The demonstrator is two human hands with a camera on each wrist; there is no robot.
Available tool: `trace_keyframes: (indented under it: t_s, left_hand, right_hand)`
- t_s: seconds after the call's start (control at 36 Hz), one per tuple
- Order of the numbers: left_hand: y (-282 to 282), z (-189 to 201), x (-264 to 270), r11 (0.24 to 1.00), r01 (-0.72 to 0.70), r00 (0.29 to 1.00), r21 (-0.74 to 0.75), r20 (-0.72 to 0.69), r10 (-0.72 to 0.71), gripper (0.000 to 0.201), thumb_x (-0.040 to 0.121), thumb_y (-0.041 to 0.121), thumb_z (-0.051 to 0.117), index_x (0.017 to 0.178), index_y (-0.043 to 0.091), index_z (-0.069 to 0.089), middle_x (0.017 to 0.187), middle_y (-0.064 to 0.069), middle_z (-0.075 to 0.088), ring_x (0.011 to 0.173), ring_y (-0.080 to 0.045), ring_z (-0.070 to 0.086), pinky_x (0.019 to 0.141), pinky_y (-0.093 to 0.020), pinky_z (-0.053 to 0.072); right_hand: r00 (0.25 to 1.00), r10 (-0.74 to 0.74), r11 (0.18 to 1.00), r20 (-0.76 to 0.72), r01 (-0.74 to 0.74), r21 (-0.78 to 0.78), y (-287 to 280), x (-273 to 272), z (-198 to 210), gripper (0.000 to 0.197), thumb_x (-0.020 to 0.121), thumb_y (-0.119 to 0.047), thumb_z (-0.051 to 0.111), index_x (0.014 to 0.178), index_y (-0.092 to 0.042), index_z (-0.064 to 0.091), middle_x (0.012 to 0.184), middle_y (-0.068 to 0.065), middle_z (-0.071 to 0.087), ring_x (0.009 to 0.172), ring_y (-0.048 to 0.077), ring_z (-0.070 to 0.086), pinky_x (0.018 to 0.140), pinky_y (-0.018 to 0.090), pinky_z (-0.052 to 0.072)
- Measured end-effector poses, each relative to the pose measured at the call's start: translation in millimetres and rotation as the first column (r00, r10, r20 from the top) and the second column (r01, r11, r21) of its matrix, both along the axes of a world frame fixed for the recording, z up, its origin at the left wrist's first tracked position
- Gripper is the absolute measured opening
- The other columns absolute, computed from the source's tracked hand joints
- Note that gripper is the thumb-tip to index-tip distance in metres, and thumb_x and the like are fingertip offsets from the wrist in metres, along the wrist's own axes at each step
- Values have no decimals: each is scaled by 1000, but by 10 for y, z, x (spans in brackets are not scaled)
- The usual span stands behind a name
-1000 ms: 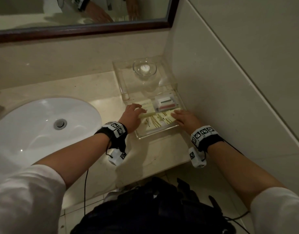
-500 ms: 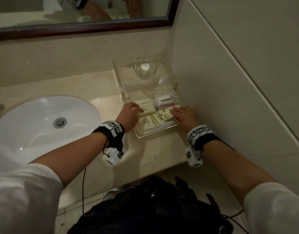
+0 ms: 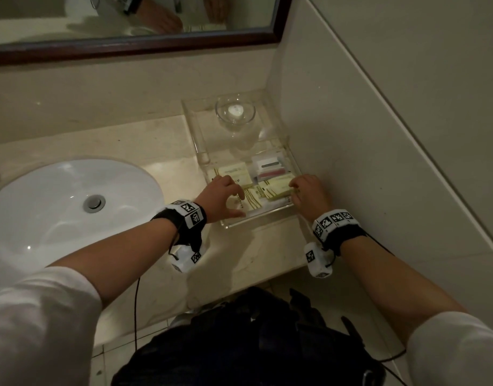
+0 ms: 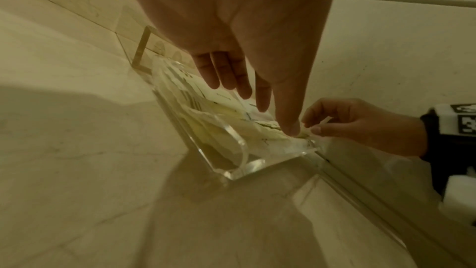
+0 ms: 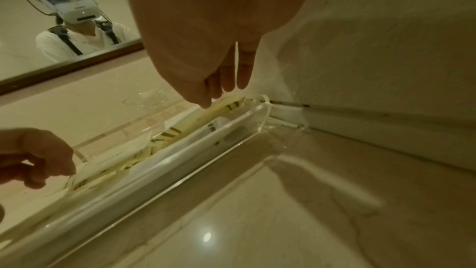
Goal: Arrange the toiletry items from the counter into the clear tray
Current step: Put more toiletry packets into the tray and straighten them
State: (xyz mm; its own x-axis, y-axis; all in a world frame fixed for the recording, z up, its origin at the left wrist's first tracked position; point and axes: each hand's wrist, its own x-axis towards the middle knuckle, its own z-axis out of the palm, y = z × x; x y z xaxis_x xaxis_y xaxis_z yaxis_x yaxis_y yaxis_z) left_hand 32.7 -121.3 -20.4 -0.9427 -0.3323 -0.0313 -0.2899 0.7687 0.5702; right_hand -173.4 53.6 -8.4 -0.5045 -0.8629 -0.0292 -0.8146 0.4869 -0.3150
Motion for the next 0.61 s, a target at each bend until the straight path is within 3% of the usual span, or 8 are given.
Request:
trace_keyframes:
  t_s: [0.08,0.14,0.31,0.42,0.53,0.61]
  left_hand:
    - [39,-31,-9,999,41,999,-24,33,-40,33,75,30,76,104,18,65,103,-5,57,95,-24,48,82,-31,38]
    - [50,-64,-12,999,42,998,-35,39,-41,31,78,23,72,107,16,65,105,-8,57,97,-26,49,83,-32,39]
    - [74,-126,-9,998,57,998,-4,7,-57,29,79,21,70,107,14,65,109,-11,55,98,-29,52,85,-36,44]
    - [52,-143,-23,999,45,999,14,-12,-45,29,80,19,70,108,14,65,111,-11,53,101,-27,51,87,-36,45]
    - [8,-120,-46,996,-31,998,79,-55,36,25,82,20,69,106,15,66,103,-6,54,92,-19,52,81,-29,45]
    - [-43,-89,-57,967,-200,975,160,-66,213,19,83,23,69,100,15,66,95,-1,53,81,-13,50,77,-29,46]
  right_hand:
    - [995,-66,998,73,66,-2,47,17,-1,14,86,-12,60,100,-9,59,106,9,54,95,23,52,79,35,46]
    - [991,-78,997,106,81,-18,85,26,0,11,86,-9,59,96,-7,58,102,9,53,87,20,50,72,29,41]
    - [978,-90,992,187,105,-73,178,38,-17,9,84,-3,57,93,-3,57,93,7,48,78,15,43,69,23,32]
    - [952,-162,977,261,192,-97,226,29,-35,6,85,-6,59,88,-9,56,78,-2,46,66,12,43,62,24,37]
    - [901,-236,963,364,267,-36,240,29,-6,7,91,-17,57,88,-14,51,67,-6,49,61,10,46,58,25,40]
    - [863,-298,955,409,273,121,228,53,39,17,95,-25,51,86,-12,53,71,-1,51,60,11,45,56,25,37]
